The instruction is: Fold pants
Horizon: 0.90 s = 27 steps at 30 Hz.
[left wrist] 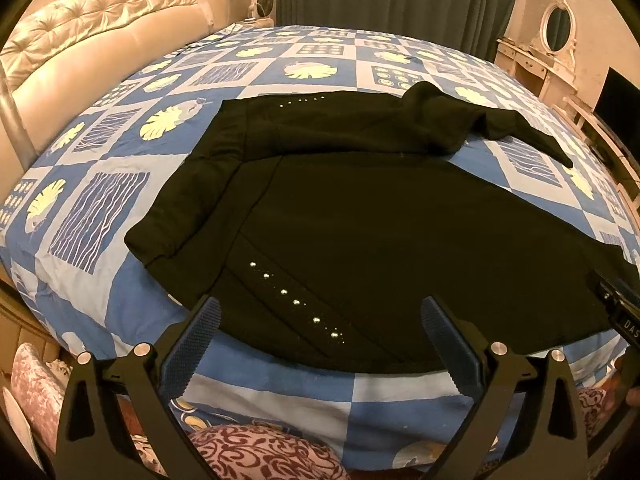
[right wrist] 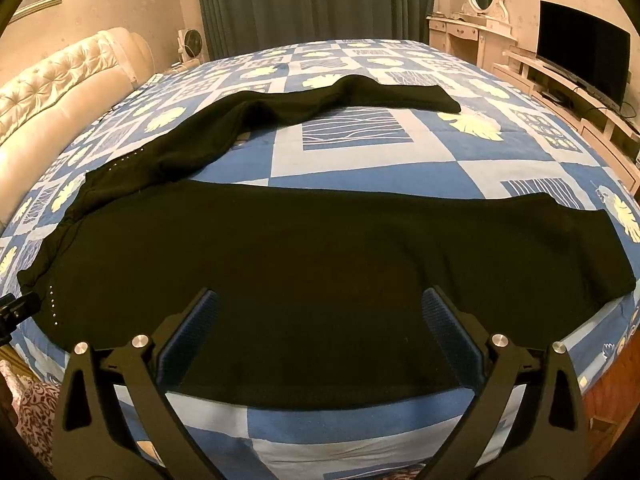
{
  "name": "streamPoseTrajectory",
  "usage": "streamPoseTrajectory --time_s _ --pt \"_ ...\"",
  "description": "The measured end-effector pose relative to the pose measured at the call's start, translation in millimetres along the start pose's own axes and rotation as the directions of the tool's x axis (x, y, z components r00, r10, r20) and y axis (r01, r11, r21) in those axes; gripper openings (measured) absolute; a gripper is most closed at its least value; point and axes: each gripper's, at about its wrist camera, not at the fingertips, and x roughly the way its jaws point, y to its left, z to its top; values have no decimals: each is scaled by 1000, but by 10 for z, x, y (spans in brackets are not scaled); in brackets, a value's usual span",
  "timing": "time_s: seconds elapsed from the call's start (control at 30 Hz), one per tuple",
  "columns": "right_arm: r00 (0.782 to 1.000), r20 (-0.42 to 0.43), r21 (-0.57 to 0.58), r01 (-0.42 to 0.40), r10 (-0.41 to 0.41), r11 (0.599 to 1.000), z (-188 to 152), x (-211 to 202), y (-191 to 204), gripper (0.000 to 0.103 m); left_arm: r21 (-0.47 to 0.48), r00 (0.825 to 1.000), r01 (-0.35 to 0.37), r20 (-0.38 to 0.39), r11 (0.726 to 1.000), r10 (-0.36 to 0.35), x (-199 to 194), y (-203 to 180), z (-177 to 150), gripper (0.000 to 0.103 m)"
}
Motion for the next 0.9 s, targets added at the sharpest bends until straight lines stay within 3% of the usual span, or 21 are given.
streamPoseTrajectory --time_s 0.9 --pt "1000 -8 -3 0 0 1000 -36 36 -4 101 -3 1000 16 -2 1000 -16 -31 -9 17 99"
